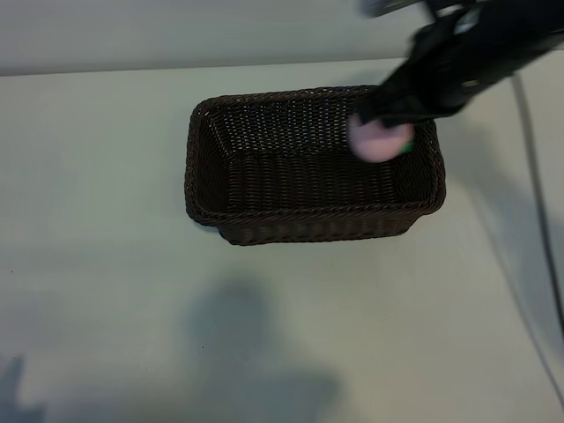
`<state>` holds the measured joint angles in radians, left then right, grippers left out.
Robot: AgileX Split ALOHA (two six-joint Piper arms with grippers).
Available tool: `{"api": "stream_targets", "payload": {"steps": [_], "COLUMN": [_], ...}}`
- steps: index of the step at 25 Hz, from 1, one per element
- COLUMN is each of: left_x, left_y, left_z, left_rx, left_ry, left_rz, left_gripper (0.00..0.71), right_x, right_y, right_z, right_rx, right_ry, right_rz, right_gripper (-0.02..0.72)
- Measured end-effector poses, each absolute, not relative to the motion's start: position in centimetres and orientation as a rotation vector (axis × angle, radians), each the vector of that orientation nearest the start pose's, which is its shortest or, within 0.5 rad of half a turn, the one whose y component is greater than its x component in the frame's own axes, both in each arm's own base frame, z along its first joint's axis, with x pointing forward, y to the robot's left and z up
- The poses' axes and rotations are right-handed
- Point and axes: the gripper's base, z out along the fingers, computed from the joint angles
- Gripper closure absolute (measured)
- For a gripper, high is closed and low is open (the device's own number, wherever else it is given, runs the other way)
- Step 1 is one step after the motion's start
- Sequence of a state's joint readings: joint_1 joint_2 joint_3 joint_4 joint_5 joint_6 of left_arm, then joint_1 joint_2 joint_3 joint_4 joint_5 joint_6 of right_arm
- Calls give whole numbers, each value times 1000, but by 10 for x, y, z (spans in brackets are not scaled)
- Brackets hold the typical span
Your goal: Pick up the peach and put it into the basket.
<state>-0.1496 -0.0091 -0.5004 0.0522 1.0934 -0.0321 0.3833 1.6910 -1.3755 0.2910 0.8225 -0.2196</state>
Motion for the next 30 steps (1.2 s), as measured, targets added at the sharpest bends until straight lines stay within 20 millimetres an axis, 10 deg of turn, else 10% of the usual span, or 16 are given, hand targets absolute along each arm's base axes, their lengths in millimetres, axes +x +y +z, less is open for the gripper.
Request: {"api": "stream_targets", "payload": {"steps": [16,25,30], "left_x": [-7,-7,-7], "left_y": [5,5,5], "left_z": [275,275,275], "left_rx": [118,118,118], "left_ry": [2063,2063,2063], "left_rz": [-49,-49,-49], "left_gripper": [116,116,116], "right_x": [387,397,401], "right_y": [203,210,208], "right_z": [175,210,231], "right_rx": [-681,-637,-611], "right_ry": [2737,2697,2722], "right_rz": [376,419,408], "right_gripper": [587,40,-2]}}
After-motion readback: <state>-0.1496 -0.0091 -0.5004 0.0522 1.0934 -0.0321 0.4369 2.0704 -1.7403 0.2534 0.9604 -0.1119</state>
